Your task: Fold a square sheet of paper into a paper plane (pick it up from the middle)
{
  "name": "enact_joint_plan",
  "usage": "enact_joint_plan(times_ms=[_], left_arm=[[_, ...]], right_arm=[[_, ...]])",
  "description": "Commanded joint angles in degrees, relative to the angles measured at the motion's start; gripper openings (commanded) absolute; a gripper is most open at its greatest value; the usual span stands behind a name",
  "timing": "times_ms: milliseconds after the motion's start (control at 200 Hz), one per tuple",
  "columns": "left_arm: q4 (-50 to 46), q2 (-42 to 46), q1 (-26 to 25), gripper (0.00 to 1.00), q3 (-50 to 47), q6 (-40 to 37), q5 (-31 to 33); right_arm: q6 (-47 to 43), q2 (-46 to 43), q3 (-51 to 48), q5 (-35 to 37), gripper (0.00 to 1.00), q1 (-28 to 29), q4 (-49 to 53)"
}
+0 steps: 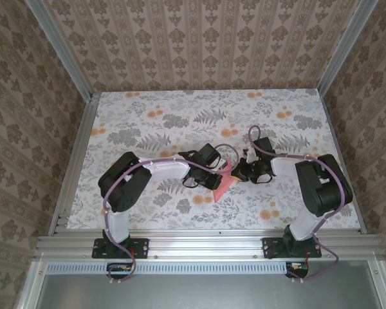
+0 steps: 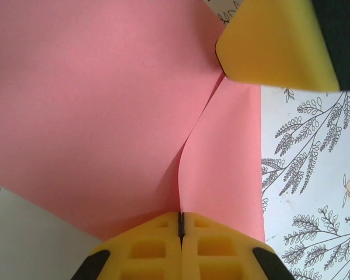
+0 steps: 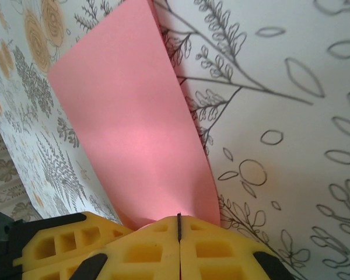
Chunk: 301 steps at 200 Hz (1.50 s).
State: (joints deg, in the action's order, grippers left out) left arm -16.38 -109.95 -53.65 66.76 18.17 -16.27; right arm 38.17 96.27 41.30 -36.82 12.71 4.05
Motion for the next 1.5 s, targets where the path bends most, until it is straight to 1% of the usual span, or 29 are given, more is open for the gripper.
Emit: enact_joint_plan(times_ms=[0,160,260,400,540,640,790,925,1015,1095,1160,1260,1330,1415,1500], left_arm=[[-3.92,-2.11,-0.55,0.05,0.69,-0.77,1.02],[-4.08,-2.06,-0.61,0.05,0.83,-0.77,1.16],[-4.31,-2.11,-0.65,0.05,0.94,-0.69,1.31],[-4.52,-2.07,-0.67,0.05,1.07,-0.21,1.58],[-4.29,-2.02,-0.73,0.05,1.02,0.63,1.86],[-4.18,-2.19,-0.70,0.05,1.18,0.72,1.91],[-4.17,-2.35,-0.74,0.05,1.34,0.72,1.92],[-4.49,-2.46,-0.72,0.05,1.35,0.38,2.17],[-4.75,-2.68,-0.69,0.05,1.44,0.18,2.25],[-5.20,-3.01,-0.69,0.05,1.77,-0.06,2.45],[-5.35,-3.23,-0.69,0.05,1.87,-0.22,2.43],[-5.34,-2.90,-0.72,0.05,1.84,-0.08,2.56],[-5.35,-2.70,-0.68,0.05,1.82,0.02,2.58],[-5.26,-2.72,-0.59,0.05,1.71,0.13,2.61],[-5.01,-2.89,-0.54,0.05,1.62,0.20,2.56]], right_arm=[[0.03,1.58,0.86,0.44,0.08,-0.45,0.84],[-1.32,5.73,-0.83,4.55,0.07,-0.41,2.01],[-1.79,5.66,-1.39,6.05,0.06,-0.49,2.95],[-1.70,1.09,-0.58,2.36,0.07,-0.56,3.17],[0.62,-5.15,-0.47,-3.63,0.07,0.08,2.24],[3.66,-6.95,-2.50,-3.70,0.07,1.39,-0.28],[7.38,-4.51,-5.00,-3.44,0.07,3.38,-5.31],[10.22,-1.11,-7.37,-4.26,0.07,5.06,-11.98],[9.24,1.13,-8.16,-1.95,0.07,5.00,-11.78],[6.66,2.96,-7.81,1.65,0.06,4.99,-8.78],[5.95,3.46,-7.86,1.18,0.07,4.90,-8.84],[6.88,0.95,-7.81,-1.43,0.08,4.97,-9.55],[7.25,-2.51,-7.97,-3.00,0.08,5.17,-8.84],[8.38,-6.18,-8.81,-3.02,0.08,5.61,-8.03],[9.89,-7.77,-9.77,-2.73,0.08,6.51,-8.51]])
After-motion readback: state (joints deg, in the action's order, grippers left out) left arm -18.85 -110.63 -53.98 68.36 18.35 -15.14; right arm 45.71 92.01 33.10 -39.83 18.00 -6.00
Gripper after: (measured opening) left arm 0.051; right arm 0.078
